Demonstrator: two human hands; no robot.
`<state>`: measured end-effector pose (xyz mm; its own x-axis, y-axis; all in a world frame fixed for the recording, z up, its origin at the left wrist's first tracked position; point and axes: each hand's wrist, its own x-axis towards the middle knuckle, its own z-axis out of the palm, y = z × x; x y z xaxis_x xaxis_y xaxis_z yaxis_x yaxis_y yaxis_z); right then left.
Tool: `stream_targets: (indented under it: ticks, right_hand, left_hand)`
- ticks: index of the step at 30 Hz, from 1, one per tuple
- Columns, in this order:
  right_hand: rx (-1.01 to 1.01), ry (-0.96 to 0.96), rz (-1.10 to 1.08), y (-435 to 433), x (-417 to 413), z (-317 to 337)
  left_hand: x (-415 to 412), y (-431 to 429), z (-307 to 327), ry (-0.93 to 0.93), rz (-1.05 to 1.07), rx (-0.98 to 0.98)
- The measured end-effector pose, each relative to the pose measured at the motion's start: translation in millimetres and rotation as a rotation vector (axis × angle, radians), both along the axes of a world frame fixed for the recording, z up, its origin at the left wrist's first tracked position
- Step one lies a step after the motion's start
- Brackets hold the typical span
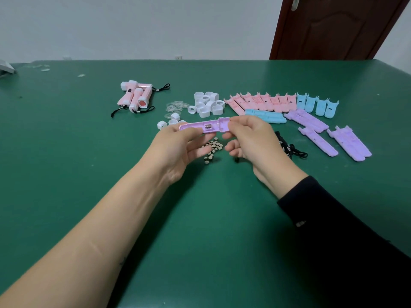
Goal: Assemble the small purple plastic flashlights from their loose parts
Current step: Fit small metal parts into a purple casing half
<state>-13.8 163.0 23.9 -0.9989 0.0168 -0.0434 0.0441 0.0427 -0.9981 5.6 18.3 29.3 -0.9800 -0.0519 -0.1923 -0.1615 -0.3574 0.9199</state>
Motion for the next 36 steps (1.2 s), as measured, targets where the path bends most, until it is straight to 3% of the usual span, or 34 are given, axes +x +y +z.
stream_targets:
  ticks: [7, 15, 18, 22, 27, 36]
  right_hand:
    - [0.051, 0.037, -0.049, 7.4, -4.5, 1.6]
    - [0.040, 0.052, -0.041, 9.3, -3.6, 3.3]
    - [0.034, 0.067, -0.015, 8.1, -2.9, 3.4]
    - [0.055, 0.092, 0.014, 6.9, -2.0, 3.8]
    - [0.019, 0.131, 0.115, 6.7, -0.6, 5.3]
    - [0.042, 0.163, 0.165, 7.9, -1.6, 0.7]
  left_hand:
    - [5.6, 0.6, 2.4, 0.014, -0.123, -0.181]
    - [8.1, 1.4, 0.7, 0.090, -0.124, -0.577]
    - [8.9, 2.1, 1.0, 0.046, -0.203, -0.556]
    - [12.1, 2.0, 4.1, -0.025, -0.317, -0.390]
    - [11.8, 3.3, 4.6, -0.029, -0.307, -0.277]
    - [10.6, 2.8, 2.9, -0.015, -0.320, -0.316]
